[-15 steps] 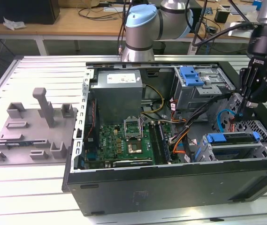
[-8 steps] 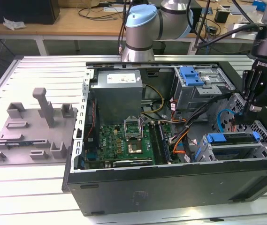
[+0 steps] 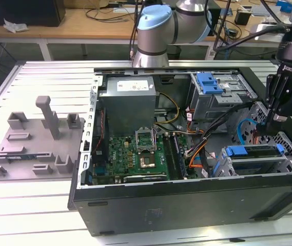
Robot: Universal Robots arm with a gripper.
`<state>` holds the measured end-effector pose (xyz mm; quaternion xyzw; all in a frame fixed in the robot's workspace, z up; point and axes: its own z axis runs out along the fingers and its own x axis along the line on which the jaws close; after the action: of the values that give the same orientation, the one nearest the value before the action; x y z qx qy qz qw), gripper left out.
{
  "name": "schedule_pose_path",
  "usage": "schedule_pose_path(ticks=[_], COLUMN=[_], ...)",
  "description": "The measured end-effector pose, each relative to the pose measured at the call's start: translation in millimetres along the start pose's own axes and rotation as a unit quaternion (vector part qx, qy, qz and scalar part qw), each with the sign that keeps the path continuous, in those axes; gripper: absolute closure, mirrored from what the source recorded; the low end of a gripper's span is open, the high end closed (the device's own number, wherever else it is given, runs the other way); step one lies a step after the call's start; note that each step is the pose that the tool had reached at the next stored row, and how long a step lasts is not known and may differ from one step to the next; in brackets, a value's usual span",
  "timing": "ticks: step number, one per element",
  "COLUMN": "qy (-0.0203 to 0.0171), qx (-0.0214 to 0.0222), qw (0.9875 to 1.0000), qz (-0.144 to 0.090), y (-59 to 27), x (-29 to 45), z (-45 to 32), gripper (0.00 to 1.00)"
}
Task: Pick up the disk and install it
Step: 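Insert the first disk wire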
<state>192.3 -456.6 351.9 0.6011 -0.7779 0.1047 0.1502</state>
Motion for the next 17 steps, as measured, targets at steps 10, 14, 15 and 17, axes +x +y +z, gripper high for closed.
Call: schedule_pose_path(ticks=[10, 14, 15, 17], qy=[-0.0447, -0.0648, -0.0694, -0.0775], qx=[-0.0040, -0.0068, -0.0076, -0.0086], qw=[0.9990, 0.9979, 0.9975, 0.9969], qz=[-0.003, -0.005, -0.006, -0.010], y=[-2.1, -3.1, -3.2, -2.7], x=[17.0, 27.4, 29.6, 33.7], z=[5.4, 8.5, 9.3, 10.8], gripper=[0.84, 0.84, 0.84, 0.84])
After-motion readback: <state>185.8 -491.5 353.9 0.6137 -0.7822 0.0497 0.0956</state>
